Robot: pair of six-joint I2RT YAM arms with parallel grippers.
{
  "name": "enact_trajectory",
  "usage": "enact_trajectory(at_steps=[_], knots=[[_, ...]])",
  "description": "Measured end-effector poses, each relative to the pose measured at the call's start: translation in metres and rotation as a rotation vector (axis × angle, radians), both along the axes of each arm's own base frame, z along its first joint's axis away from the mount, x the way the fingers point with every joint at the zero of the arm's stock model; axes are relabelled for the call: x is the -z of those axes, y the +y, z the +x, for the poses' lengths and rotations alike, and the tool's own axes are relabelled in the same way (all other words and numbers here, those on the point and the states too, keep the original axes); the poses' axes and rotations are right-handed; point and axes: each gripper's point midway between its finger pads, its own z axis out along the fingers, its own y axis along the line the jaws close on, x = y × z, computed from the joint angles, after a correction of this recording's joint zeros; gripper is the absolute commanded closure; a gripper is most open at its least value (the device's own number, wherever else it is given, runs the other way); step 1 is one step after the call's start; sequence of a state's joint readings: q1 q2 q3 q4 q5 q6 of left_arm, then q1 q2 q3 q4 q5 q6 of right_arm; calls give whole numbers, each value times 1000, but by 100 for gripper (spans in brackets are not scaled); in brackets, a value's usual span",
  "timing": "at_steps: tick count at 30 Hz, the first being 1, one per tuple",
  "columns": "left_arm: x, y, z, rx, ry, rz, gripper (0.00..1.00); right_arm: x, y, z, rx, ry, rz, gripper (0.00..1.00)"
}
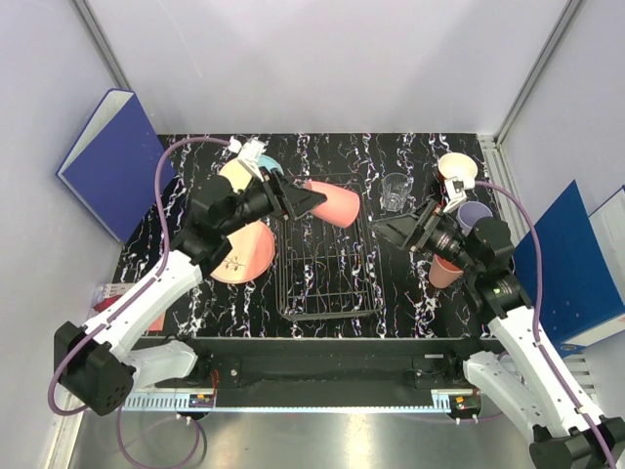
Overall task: Unload the mixed dishes from the dish rack
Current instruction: Place the cup at the center of the board.
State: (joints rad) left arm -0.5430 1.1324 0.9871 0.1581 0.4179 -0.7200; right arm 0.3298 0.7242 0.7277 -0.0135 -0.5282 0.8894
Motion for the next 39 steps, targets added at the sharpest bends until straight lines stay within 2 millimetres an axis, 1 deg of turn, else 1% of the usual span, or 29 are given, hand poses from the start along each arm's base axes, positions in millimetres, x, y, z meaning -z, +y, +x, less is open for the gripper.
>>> enact_trajectory(at_steps=[3, 6, 8, 11, 14, 19, 21, 23, 24, 26, 27, 28, 29, 30, 31, 32, 33, 35, 36, 39], knots=[[1, -8, -11, 72, 36, -66, 100, -15, 7, -11, -60, -33, 58, 6], [-10, -13, -17, 120, 34, -132, 100, -30, 11, -19, -101, -79, 97, 7], [-18, -15, -20, 145, 27, -167, 100, -35, 14, -22, -120, -90, 112, 8], [-27, -17, -24, 170, 15, -201, 100, -36, 18, -22, -134, -90, 118, 9], [-33, -18, -28, 186, 9, -222, 100, -32, 23, -17, -143, -79, 115, 9], [-33, -19, -31, 202, 11, -228, 100, -26, 34, -5, -164, -51, 107, 14], [-31, -20, -32, 205, 17, -226, 100, -29, 41, -2, -180, -48, 106, 21], [-28, -20, -32, 208, 23, -223, 100, -33, 46, 0, -195, -55, 108, 29], [-27, -20, -32, 209, 25, -222, 100, -35, 49, 0, -202, -61, 109, 42], [-25, -21, -33, 211, 28, -220, 99, -39, 53, 0, -214, -73, 108, 56], [-24, -21, -33, 211, 31, -219, 97, -41, 55, -1, -221, -74, 111, 72], [-23, -21, -33, 212, 33, -217, 91, -42, 56, -2, -225, -80, 109, 78], [-22, -21, -33, 212, 36, -216, 83, -42, 56, -1, -224, -90, 103, 84], [-21, -21, -34, 216, 36, -215, 58, -42, 56, -2, -223, -84, 103, 87], [-21, -21, -34, 216, 36, -212, 47, -42, 56, -2, -225, -83, 104, 98], [-19, -21, -33, 211, 42, -206, 36, -44, 55, -3, -218, -86, 100, 100], [-17, -21, -32, 205, 49, -197, 20, -45, 53, -5, -209, -87, 91, 100], [-10, -19, -31, 168, 68, -161, 6, -47, 47, -11, -173, -82, 66, 100], [-5, -16, -29, 130, 74, -130, 1, -48, 40, -10, -123, -77, 43, 100], [-1, 11, -19, -42, 52, -60, 1, -62, 9, -4, 65, -64, -27, 100]])
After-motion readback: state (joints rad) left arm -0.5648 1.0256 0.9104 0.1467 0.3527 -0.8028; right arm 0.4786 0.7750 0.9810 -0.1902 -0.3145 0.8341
